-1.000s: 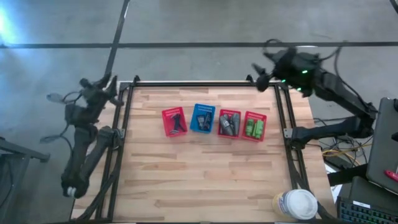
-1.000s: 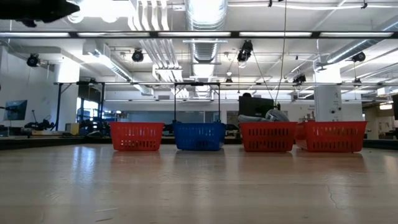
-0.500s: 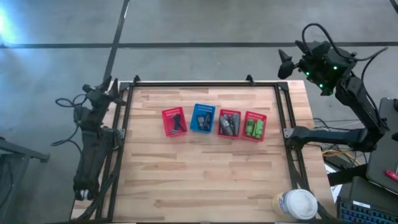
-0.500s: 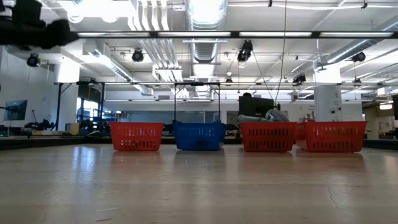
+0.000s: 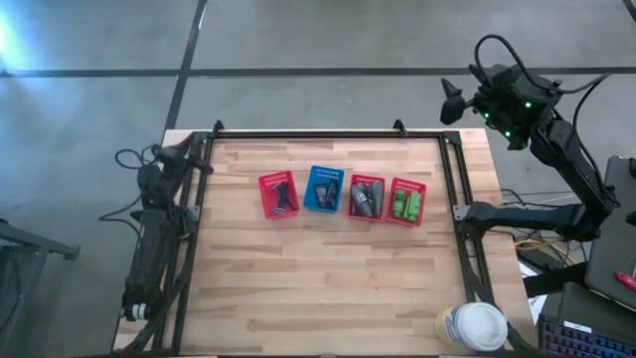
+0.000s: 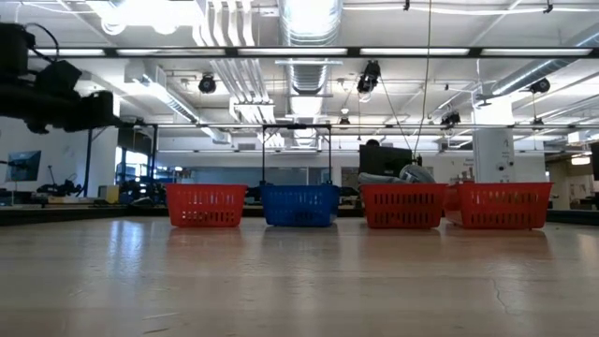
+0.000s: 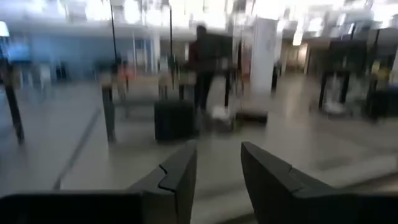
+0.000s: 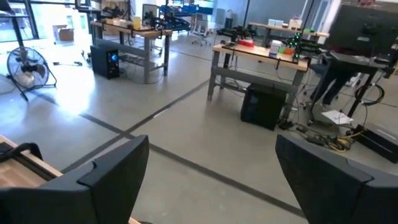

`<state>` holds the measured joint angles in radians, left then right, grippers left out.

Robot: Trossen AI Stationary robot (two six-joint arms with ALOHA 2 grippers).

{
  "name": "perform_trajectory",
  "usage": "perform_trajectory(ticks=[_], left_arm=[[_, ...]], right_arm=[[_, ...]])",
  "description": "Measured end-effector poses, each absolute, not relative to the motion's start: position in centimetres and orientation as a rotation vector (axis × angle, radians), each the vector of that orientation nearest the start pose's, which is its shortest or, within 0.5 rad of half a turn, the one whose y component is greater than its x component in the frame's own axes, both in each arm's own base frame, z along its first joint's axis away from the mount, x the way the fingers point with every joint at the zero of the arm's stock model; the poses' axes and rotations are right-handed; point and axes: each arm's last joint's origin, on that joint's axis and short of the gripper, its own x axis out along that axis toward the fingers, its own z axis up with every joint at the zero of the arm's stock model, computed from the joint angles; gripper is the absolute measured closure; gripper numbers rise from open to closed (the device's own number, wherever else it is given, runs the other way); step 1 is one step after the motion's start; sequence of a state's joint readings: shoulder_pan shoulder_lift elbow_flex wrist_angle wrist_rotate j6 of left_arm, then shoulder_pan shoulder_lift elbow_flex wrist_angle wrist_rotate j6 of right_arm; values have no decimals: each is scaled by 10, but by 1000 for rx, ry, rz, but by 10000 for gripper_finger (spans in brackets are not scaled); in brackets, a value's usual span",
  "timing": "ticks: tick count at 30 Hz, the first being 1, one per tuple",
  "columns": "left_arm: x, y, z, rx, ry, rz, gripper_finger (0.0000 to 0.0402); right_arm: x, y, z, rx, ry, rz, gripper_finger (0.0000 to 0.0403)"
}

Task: Pick & Place Travel size toiletries
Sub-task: Return to Home Position

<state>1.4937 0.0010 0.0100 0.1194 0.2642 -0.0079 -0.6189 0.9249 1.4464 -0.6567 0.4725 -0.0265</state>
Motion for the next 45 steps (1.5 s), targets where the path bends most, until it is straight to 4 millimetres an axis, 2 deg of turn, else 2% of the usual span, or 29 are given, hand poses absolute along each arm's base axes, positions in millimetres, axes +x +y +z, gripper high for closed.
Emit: perform_trajectory(ticks=[2, 9, 23, 34, 45], left_arm=[[15, 95, 171, 43, -45, 1231, 271], [16, 96, 171, 32, -38, 1223, 275], [16, 101, 164, -32, 16, 1240, 275], [15, 101, 166, -25, 11, 1273, 275], [15, 102, 164, -35, 20, 1274, 275]], right_arm=[[103, -90, 476, -13, 157, -1087, 64], [104, -90, 474, -13, 161, -1087, 78], [109, -94, 462, -10, 205, -1085, 41], [113, -97, 450, -7, 247, -1083, 39], [106, -92, 446, -7, 241, -1083, 39]])
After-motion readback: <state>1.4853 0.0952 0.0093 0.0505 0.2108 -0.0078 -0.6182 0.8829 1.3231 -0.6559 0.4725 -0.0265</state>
